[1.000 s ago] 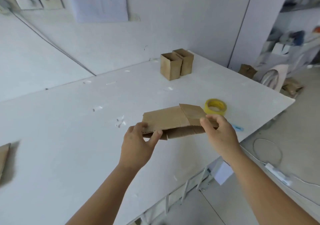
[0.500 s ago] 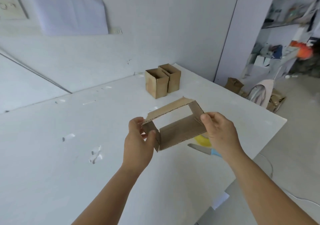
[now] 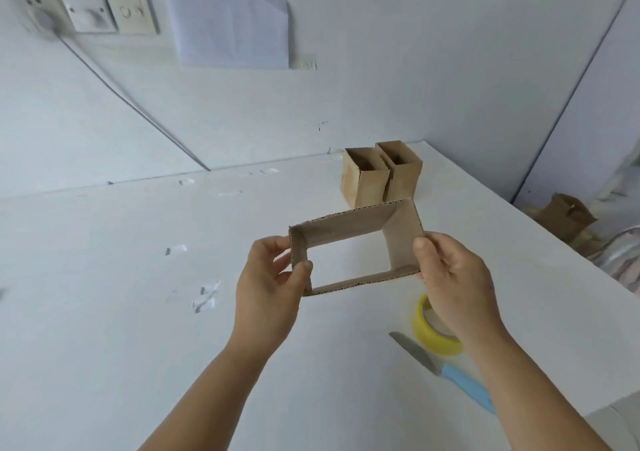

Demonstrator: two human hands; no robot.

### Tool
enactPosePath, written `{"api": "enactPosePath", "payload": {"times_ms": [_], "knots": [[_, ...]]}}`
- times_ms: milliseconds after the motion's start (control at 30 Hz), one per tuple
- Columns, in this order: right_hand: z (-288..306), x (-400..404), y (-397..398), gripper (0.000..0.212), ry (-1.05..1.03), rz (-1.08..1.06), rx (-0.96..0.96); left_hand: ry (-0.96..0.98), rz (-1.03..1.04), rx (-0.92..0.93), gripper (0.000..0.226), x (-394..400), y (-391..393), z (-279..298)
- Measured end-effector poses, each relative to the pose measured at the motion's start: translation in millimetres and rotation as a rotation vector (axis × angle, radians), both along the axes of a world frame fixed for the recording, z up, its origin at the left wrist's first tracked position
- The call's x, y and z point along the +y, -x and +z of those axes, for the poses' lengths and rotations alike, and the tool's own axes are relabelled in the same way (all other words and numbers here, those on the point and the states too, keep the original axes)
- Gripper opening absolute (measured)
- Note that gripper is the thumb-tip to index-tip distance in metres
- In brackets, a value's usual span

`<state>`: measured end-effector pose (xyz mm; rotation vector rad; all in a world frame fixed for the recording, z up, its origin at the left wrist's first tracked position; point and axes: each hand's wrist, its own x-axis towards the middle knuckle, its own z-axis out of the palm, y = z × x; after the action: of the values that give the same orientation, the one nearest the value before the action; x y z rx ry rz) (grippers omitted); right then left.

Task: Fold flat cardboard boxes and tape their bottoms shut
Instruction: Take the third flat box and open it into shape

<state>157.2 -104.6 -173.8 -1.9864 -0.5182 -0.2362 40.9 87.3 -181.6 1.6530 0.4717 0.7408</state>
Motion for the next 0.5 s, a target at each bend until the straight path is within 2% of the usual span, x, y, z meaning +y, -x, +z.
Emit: {"api": "enactPosePath", "payload": {"times_ms": [200,333,400,467,500], "knots": [[-10,-16,-11,0.043,0.02,0.143,0.066,-0.021,0.135,0.058,0.015,-32,11,-4],[-27,-23,-5,0.054,0.029,0.285,0.144,-0.129,0.127,0.151,0.025,-46,27,-9],[-33,-24,1,0.044,0.051,0.316,0.14,-0.214,0.084,0.237,0.03,-48,36,-16],[-38,-21,7,0.018,0.04,0.319,0.146,-0.211,0.06,0.295,0.036,-49,43,-23],[-40,-20,8,0.027,0.048,0.324,0.131,-0.219,0.061,0.311,0.046,-49,45,-27]]}}
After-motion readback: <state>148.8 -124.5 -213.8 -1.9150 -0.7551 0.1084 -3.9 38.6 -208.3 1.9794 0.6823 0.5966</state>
